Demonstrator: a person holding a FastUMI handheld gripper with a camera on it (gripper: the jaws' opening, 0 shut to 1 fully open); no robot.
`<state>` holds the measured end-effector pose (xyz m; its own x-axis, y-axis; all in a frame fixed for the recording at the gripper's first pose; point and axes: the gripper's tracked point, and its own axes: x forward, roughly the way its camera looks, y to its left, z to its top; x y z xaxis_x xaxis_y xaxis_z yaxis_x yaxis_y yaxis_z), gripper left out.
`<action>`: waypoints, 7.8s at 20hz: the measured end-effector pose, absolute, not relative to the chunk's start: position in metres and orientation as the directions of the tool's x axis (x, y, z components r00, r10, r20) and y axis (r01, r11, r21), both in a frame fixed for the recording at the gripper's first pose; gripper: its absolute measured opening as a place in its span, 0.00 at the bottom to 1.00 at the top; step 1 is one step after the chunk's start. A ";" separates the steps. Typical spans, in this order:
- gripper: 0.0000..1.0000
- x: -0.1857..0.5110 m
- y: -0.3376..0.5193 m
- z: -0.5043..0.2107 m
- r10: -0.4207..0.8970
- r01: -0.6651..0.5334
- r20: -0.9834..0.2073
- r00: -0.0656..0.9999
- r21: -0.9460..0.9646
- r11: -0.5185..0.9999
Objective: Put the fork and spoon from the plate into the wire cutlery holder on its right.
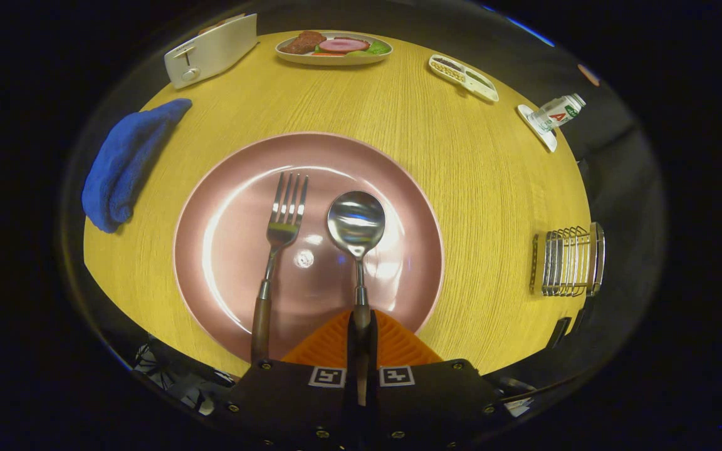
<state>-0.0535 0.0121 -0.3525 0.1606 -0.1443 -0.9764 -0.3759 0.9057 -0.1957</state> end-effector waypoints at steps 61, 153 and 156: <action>0.05 -0.011 -0.203 -0.239 -0.416 0.094 -0.907 -0.072 -0.421 0.902; 0.10 -0.087 0.085 -0.354 -0.153 -0.352 -0.987 0.045 -0.159 0.922; 0.10 -0.082 0.084 -0.342 -0.157 -0.335 -0.985 0.067 -0.170 0.927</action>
